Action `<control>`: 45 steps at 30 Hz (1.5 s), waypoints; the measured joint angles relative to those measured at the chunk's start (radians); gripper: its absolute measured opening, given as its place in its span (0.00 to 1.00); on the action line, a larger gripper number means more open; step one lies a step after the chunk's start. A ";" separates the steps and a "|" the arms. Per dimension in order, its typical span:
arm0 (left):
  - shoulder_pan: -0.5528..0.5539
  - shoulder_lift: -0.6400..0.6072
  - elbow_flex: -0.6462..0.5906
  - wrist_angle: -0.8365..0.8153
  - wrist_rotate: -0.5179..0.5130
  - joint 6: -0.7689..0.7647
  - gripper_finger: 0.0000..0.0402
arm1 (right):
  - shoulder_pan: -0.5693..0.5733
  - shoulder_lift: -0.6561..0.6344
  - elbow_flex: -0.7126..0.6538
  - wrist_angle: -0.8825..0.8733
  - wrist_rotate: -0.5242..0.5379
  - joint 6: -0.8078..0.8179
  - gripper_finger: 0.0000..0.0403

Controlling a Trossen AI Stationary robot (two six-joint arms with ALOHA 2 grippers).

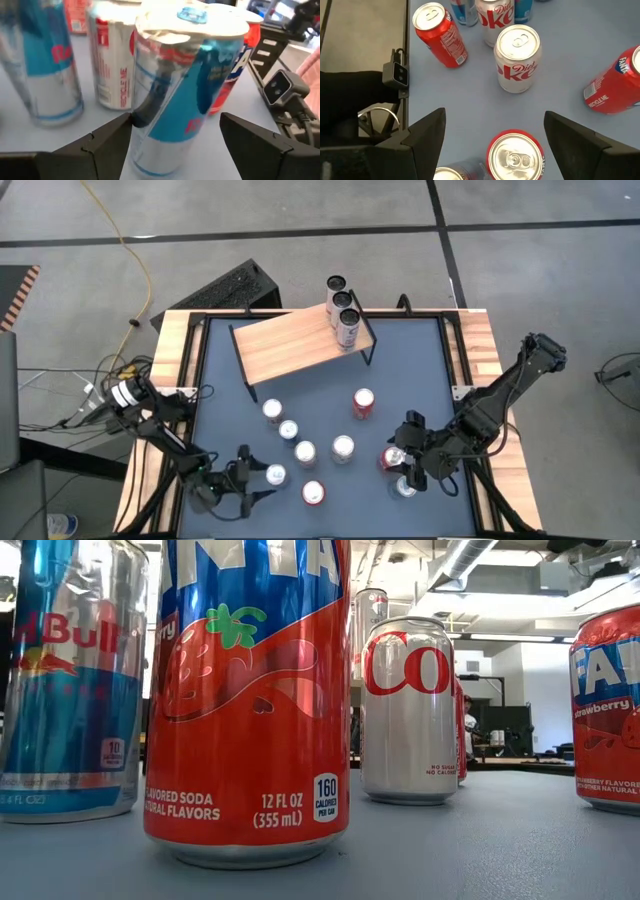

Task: Place canned beverage on shelf
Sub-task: Put the left blue soda can on the shelf

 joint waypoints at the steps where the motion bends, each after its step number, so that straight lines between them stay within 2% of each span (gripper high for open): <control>1: 0.010 0.000 0.000 0.006 0.011 0.025 0.72 | 0.000 0.000 0.000 0.000 0.000 0.000 0.80; 5: 0.053 0.000 0.000 0.009 0.067 0.093 0.72 | 0.000 0.000 0.000 0.000 0.001 -0.001 0.80; 10: 0.114 0.000 0.000 0.015 0.188 0.119 0.72 | 0.000 0.000 0.000 0.000 0.002 0.000 0.80; 13: 0.123 0.000 0.000 0.048 0.206 0.145 0.72 | 0.000 0.000 0.000 0.000 0.002 0.002 0.80; 16: 0.123 0.000 0.000 0.095 0.169 0.168 0.72 | 0.000 0.000 0.000 0.000 0.002 0.004 0.80; 21: 0.120 -0.001 0.009 0.086 0.053 0.062 0.72 | 0.000 0.000 0.000 0.000 0.002 0.004 0.80; 28: 0.117 -0.001 0.028 0.054 0.045 0.060 0.72 | 0.000 0.000 0.000 0.000 0.002 -0.002 0.80; 35: 0.108 -0.001 0.028 0.052 -0.076 -0.022 0.72 | 0.000 0.000 0.000 0.000 0.002 -0.002 0.80; 40: 0.106 -0.001 0.040 0.044 -0.081 -0.039 0.64 | 0.000 0.000 0.000 0.000 0.002 -0.002 0.80; 45: 0.106 -0.001 0.093 -0.053 -0.070 -0.028 0.57 | 0.000 0.000 0.000 0.000 0.002 -0.003 0.80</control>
